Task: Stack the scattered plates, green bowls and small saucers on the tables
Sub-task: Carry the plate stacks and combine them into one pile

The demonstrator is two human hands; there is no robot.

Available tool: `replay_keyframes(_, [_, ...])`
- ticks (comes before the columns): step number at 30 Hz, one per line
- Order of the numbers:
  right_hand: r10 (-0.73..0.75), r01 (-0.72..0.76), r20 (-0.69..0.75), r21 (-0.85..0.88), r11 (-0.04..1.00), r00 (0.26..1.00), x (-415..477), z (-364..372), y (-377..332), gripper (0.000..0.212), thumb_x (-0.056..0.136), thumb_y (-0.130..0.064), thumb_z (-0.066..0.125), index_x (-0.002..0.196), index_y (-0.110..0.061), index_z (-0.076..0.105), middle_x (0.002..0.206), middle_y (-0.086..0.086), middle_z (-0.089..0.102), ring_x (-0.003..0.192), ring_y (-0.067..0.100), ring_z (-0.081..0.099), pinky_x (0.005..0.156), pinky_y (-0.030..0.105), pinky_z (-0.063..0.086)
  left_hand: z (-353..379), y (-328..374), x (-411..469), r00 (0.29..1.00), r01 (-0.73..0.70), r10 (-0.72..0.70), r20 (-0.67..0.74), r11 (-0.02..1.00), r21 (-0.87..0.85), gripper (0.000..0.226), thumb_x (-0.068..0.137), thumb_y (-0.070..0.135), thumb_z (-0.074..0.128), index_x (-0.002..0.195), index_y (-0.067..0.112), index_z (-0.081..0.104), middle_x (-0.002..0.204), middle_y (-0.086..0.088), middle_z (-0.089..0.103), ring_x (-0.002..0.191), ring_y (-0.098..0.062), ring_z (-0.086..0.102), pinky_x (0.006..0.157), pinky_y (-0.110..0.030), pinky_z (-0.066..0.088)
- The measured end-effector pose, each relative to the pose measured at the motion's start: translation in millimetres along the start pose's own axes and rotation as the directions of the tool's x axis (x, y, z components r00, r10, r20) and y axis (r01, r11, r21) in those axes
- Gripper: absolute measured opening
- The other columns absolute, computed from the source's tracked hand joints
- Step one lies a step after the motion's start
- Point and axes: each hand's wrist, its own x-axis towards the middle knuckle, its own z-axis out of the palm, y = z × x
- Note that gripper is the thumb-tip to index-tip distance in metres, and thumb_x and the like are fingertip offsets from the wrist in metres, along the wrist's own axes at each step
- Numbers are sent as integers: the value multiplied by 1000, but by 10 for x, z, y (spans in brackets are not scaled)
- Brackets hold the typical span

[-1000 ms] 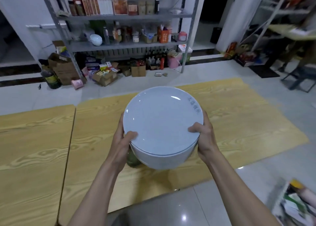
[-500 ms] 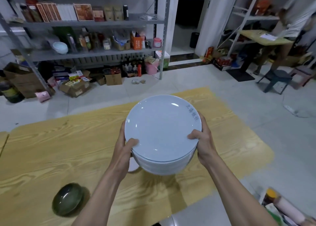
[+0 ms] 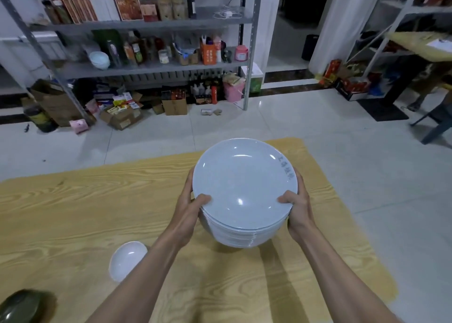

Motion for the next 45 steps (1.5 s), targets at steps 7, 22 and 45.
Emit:
replay_keyframes(7, [43,-41,69,-22,999,997,847,-647,-131,74,53,-3,53,123,-27,61,115,2,69,99,21,66,74,36,55,752,-161,553,994,42,-42,-96,999,-4,74,72,17,61,140,40,45,137,5,57,128,-24,52,107,-57,40])
replay_keyframes(22, [115,-114,17,-64,991,993,2109,-1517,26,79,51,-3,53,126,-27,59,110,-5,70,97,18,66,72,35,55,1621,-708,1723,991,117,-117,-63,993,-6,76,72,14,61,142,39,42,137,1,57,124,-25,56,99,-49,48])
replay_keyframes(45, [109,-109,0,-71,992,994,2801,-1744,313,80,53,-3,54,128,-31,59,115,2,67,103,24,63,81,46,53,1782,-1078,2478,987,143,-145,-75,989,-29,89,62,24,66,146,35,38,142,4,51,125,-20,54,93,-38,52])
